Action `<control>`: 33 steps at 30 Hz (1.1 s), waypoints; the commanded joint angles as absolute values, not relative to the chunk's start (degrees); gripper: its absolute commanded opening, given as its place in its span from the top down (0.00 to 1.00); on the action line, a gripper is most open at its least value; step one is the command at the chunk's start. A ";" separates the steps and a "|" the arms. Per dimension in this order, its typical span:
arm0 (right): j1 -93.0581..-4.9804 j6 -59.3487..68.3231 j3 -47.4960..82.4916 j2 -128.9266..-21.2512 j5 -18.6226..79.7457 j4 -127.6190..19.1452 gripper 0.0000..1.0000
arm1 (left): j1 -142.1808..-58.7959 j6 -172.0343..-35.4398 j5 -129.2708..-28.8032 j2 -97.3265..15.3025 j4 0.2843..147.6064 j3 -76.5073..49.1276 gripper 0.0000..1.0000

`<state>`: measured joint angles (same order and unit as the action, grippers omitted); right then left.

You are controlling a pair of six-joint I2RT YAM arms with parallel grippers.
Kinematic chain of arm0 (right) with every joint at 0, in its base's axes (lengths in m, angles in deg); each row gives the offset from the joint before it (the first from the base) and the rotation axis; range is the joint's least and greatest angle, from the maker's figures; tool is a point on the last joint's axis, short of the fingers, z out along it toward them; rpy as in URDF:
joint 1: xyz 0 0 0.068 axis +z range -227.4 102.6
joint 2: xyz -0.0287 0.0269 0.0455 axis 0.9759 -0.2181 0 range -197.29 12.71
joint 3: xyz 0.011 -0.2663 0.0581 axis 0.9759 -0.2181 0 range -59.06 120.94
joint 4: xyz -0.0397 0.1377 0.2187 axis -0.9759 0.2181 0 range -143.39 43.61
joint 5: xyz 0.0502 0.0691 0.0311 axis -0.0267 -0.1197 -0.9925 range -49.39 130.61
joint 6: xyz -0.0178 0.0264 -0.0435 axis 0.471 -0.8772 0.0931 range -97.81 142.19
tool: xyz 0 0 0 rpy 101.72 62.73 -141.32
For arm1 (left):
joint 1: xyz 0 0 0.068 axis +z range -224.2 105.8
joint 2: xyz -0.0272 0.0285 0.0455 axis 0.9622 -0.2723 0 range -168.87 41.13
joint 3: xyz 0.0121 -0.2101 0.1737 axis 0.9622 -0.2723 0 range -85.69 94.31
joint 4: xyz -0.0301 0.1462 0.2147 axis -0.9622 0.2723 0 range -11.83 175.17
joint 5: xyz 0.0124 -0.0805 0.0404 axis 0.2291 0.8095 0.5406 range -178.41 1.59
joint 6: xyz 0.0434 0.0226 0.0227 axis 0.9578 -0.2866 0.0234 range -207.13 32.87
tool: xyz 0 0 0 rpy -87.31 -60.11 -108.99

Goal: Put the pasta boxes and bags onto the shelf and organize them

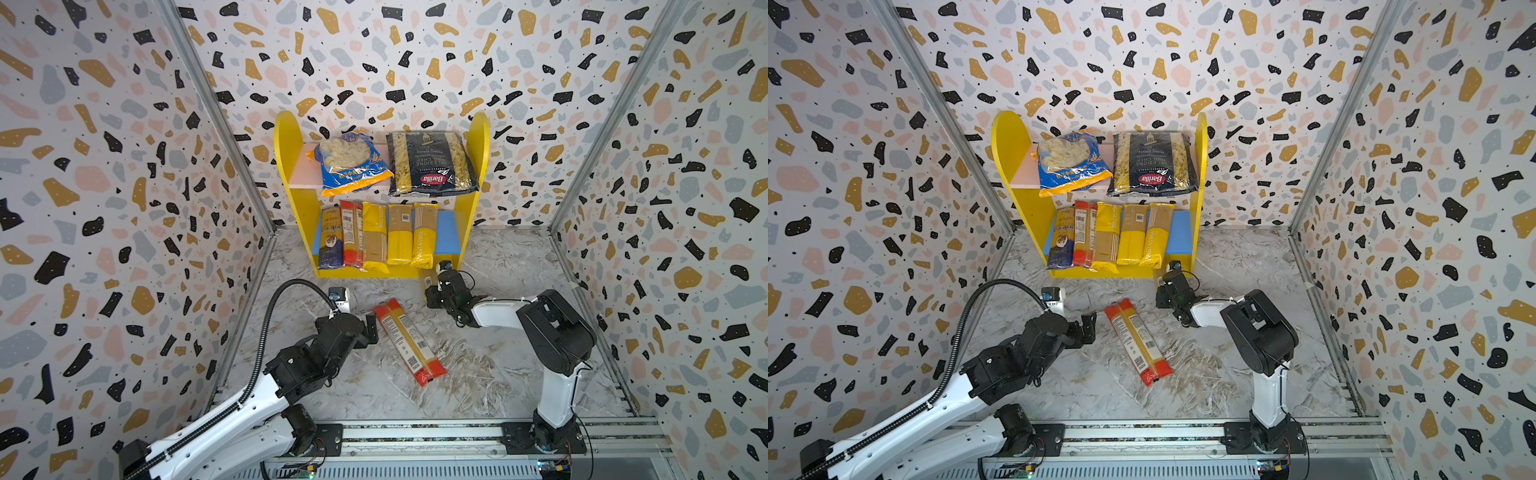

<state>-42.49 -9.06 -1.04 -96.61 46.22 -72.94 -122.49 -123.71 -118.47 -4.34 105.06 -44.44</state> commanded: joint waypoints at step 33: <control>-45.00 -9.71 5.59 -97.28 45.96 -77.65 0.25 | -122.62 -123.25 -118.97 -4.43 103.57 -42.62 0.00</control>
